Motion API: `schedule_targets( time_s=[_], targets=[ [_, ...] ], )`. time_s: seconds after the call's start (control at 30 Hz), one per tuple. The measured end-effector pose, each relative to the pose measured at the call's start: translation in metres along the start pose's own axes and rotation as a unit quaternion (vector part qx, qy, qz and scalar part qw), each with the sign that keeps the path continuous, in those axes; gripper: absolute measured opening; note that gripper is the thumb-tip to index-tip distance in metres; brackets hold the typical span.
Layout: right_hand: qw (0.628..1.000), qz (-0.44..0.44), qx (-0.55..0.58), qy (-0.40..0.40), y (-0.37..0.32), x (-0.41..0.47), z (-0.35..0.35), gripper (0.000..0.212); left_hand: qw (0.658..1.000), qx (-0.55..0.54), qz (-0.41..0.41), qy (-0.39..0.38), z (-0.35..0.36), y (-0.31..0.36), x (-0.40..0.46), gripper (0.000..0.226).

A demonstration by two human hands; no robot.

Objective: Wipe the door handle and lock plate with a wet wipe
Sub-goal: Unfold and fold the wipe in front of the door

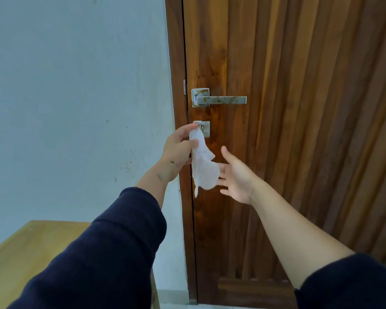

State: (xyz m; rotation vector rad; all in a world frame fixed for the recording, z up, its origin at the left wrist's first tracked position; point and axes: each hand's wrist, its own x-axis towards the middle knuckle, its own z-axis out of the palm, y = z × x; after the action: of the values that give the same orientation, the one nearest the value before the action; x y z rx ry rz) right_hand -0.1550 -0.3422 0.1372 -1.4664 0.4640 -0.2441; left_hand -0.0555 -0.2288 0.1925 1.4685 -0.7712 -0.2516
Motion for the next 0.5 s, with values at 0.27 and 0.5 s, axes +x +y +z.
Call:
schedule_targets(
  time_s=[0.27, 0.5],
  targets=[
    [0.998, -0.039, 0.055, 0.017, -0.008, 0.002, 0.007, 0.058, 0.998, 0.040, 0.028, -0.038, -0.002, -0.002, -0.003, 0.029],
    [0.984, -0.089, 0.139, 0.073, -0.017, -0.002, 0.005, 0.028, 0.999, 0.045, 0.023, -0.010, -0.011, -0.014, 0.001, 0.037]
  ],
)
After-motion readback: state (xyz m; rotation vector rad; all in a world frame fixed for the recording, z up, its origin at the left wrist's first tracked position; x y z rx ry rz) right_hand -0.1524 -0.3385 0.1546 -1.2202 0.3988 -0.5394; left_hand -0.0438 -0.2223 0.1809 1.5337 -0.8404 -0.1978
